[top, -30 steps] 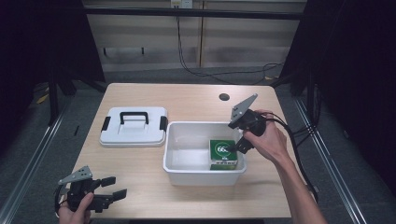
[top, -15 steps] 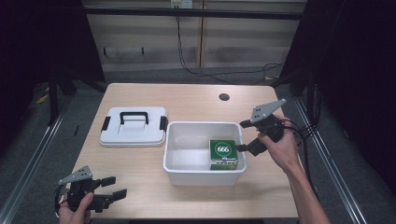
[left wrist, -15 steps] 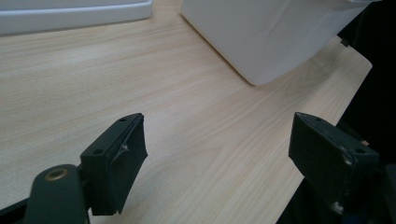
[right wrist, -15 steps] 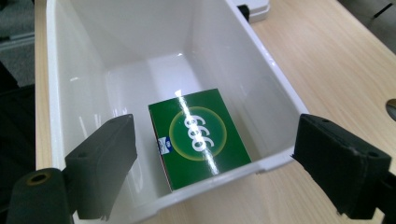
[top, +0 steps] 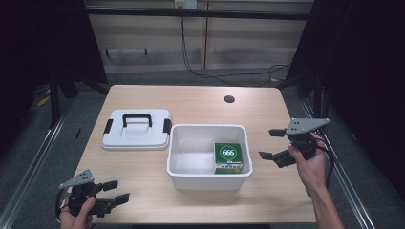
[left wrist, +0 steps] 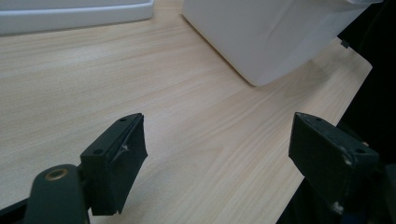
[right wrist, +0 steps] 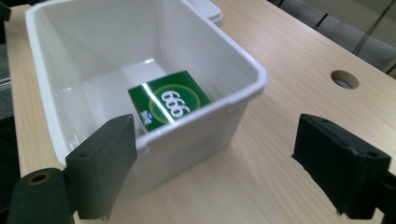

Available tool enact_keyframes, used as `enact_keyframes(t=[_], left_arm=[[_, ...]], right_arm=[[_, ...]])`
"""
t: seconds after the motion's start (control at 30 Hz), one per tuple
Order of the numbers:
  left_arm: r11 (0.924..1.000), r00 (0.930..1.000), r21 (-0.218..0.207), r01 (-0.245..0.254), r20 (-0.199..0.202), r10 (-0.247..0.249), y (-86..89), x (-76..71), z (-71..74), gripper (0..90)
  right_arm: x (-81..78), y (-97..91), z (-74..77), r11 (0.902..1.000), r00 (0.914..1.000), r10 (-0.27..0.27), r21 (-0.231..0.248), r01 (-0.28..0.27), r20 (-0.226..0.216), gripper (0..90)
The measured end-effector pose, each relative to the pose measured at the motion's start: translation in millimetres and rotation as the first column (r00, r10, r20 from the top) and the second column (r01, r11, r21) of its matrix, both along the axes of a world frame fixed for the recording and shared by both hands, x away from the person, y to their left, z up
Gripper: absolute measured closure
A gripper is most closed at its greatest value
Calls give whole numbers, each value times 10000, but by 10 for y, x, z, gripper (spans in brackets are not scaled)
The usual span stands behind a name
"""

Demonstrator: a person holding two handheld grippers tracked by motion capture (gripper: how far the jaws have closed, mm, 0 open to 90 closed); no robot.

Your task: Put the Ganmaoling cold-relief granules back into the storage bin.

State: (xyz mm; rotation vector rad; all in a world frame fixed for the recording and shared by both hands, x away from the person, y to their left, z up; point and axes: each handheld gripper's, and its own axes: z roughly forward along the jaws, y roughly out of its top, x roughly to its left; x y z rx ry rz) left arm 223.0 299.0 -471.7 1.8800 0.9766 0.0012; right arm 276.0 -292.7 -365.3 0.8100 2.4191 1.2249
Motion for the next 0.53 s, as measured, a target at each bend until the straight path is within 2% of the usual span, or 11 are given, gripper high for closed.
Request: enact_keyframes(t=[0.07,0.1,0.2,0.37,0.53], left_arm=[[10000,10000,35,51,5,-51,-8,2,1,190],[10000,10000,71,56,21,-56,-10,3,1,190],[10000,10000,54,29,0,-29,-9,-2,2,190],[10000,10000,53,-20,-2,20,2,-6,-2,190],[10000,10000,58,-2,-2,2,-5,-8,1,190]], right_arm=[[-54,-65,-67,9999,9999,-141,19,142,-78,131],[-84,-89,-103,9996,9996,-270,-37,270,18,130],[-149,-161,-213,9978,9981,-609,244,611,-101,132],[-256,-249,-361,9943,9950,-994,374,997,-113,130],[-267,-317,-490,9880,9890,-1461,478,1470,-216,130]])
